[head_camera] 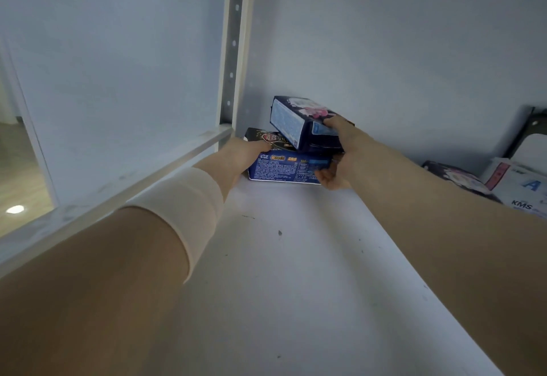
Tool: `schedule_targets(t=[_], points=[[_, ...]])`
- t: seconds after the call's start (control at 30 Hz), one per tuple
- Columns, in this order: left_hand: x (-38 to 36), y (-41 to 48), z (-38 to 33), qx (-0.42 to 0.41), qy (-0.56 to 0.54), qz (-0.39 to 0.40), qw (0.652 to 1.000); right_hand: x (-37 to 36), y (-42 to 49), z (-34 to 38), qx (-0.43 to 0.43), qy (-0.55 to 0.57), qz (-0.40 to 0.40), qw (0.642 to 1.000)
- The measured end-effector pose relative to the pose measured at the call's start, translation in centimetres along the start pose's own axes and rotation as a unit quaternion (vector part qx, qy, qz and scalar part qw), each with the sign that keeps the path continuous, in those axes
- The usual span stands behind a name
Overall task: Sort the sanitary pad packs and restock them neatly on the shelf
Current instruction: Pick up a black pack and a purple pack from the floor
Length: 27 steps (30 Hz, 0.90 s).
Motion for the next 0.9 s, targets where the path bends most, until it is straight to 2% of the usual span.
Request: schedule_targets(t=[0.13,0.27,0.53,0.9], points=[[0.0,-0.8,-0.5,-0.009,-0.059,-0.007,0.998,1.3,-0.6,-1.0,0.002,0.068,0.045,0.997],[0.1,-1.8,-0.9,-0.006,-0.141,-0.048,0.989,2.8,-1.4,-1.7,0.003,0.116,0.083,0.99],[0.0,-6.1,-0.7,0.05,-0.144,0.005,0.988,4.5,-3.8,-3.1,0.004,0.192,0.105,0.976],[1.9,-15.1,0.0,0.056,-0.201,-0.109,0.972,8.3,-10.3,-6.8,0.035,0.179,0.176,0.967]])
Point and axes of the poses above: each hand's wrist, its own y-axis towards the middle knuckle, its own x-axis out of the back of the hand, z = x × y, the point moved 1 cm from there along y, towards the middle knuckle, and after that the axes turned 6 degrees about -x, right-handed, at the moved point
